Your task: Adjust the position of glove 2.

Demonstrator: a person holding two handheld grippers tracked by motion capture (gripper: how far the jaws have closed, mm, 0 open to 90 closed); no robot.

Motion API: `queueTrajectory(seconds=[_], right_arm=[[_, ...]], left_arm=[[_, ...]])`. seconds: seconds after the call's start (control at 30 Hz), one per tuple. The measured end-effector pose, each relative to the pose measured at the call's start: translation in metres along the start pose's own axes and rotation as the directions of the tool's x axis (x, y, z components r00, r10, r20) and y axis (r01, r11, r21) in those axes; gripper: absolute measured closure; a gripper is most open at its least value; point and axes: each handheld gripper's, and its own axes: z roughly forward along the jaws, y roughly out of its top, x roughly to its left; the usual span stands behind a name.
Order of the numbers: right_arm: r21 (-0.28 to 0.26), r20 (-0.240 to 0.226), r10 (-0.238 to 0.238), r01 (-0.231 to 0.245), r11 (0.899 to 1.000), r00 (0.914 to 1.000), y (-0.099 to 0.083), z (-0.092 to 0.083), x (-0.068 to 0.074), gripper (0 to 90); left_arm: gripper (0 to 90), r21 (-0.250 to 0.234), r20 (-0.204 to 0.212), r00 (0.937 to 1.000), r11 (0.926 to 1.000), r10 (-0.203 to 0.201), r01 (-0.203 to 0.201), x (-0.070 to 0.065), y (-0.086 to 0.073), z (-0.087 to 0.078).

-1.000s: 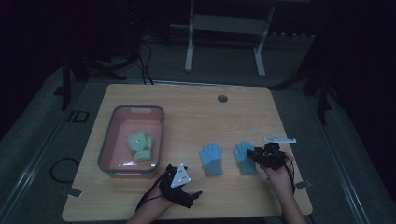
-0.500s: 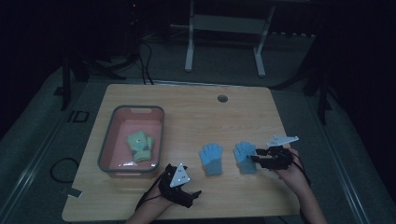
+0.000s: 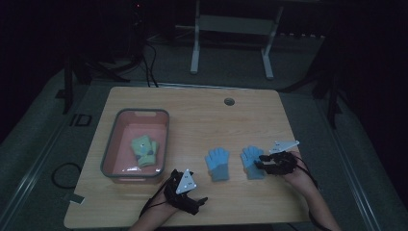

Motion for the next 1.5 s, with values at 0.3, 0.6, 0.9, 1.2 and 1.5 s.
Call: queueTrajectory(seconds=[0.3, 0.6, 0.9, 1.2, 1.5], right_arm=[[0.009, 0.003, 0.0, 0.0, 1.0, 1.0, -0.007, 0.009, 0.001, 62.5], [0.029, 0.06, 0.057, -0.058, 0.998, 0.9966, -0.003, 0.01, 0.012, 82.9], [-0.036, 0.033, 0.089, -0.087, 0.996, 0.9955, 0.019, -0.006, 0.024, 85.2], [-0.141, -0.06, 0.003, -0.012, 0.99, 0.9982, 0.063, -0.025, 0.038, 85.3], [-0.154, -0.197, -0.069, 0.038, 0.987, 0.978, 0.093, -0.003, 0.053, 85.3]], left_arm=[[2.6, 0.004, -0.002, 1.0, 1.0, 0.003, -0.003, 0.0, 0.0, 0.0], [2.6, 0.009, -0.002, 1.0, 0.9999, 0.006, -0.006, 0.0, 0.0, 0.001], [2.6, 0.01, -0.002, 1.0, 0.9999, 0.006, -0.006, 0.0, 0.0, 0.001], [2.6, 0.008, -0.001, 1.0, 0.9999, 0.006, -0.006, 0.0, 0.0, 0.001], [2.6, 0.006, -0.004, 1.0, 1.0, 0.004, -0.004, 0.0, -0.001, 0.001]])
